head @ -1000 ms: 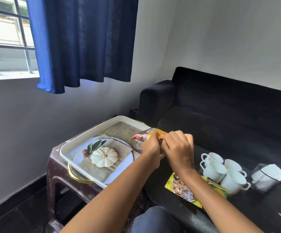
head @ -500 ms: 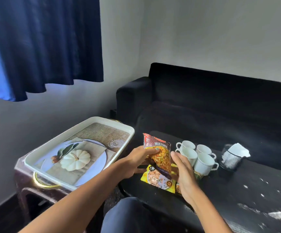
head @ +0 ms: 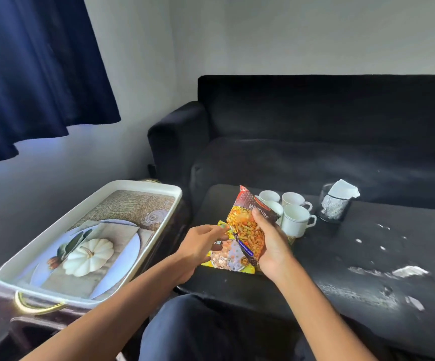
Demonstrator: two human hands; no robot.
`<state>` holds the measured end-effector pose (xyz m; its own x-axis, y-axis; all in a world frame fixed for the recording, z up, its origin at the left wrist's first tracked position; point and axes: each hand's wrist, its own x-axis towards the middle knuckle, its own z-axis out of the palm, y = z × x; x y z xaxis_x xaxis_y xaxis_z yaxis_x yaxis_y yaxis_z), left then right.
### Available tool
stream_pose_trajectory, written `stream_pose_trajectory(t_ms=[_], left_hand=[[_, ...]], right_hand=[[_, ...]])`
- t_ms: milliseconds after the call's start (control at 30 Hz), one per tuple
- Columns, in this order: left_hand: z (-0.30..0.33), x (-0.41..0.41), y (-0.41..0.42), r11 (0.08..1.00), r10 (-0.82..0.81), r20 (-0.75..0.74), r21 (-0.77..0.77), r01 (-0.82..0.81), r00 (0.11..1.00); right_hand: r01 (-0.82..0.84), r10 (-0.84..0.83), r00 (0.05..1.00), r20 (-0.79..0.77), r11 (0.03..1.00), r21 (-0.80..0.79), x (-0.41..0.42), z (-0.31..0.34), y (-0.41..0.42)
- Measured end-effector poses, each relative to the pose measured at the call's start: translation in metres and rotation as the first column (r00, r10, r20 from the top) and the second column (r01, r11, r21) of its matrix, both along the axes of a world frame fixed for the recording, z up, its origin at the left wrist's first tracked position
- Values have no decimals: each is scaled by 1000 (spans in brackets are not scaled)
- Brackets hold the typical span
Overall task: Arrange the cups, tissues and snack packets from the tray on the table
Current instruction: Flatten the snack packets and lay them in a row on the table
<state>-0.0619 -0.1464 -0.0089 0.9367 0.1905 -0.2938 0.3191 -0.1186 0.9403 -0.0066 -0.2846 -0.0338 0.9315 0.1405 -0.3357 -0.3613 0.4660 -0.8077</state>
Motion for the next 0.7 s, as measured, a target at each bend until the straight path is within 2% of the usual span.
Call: stream_pose_trajectory(t_ms=[367,533,700], left_hand=[[-7,0,-9,992,5,210,119,-30,978],[-12,2,-10,938,-20,259,339,-72,966],[-16,5,-12,877,-65,289,473,-83,955]], right_hand=[[87,-87,996,16,996,27,-1,-10,-1],[94,-94,996,5,995,17,-3,-13,3],[87,-87,996,-11,996,26,-5,-11,3]])
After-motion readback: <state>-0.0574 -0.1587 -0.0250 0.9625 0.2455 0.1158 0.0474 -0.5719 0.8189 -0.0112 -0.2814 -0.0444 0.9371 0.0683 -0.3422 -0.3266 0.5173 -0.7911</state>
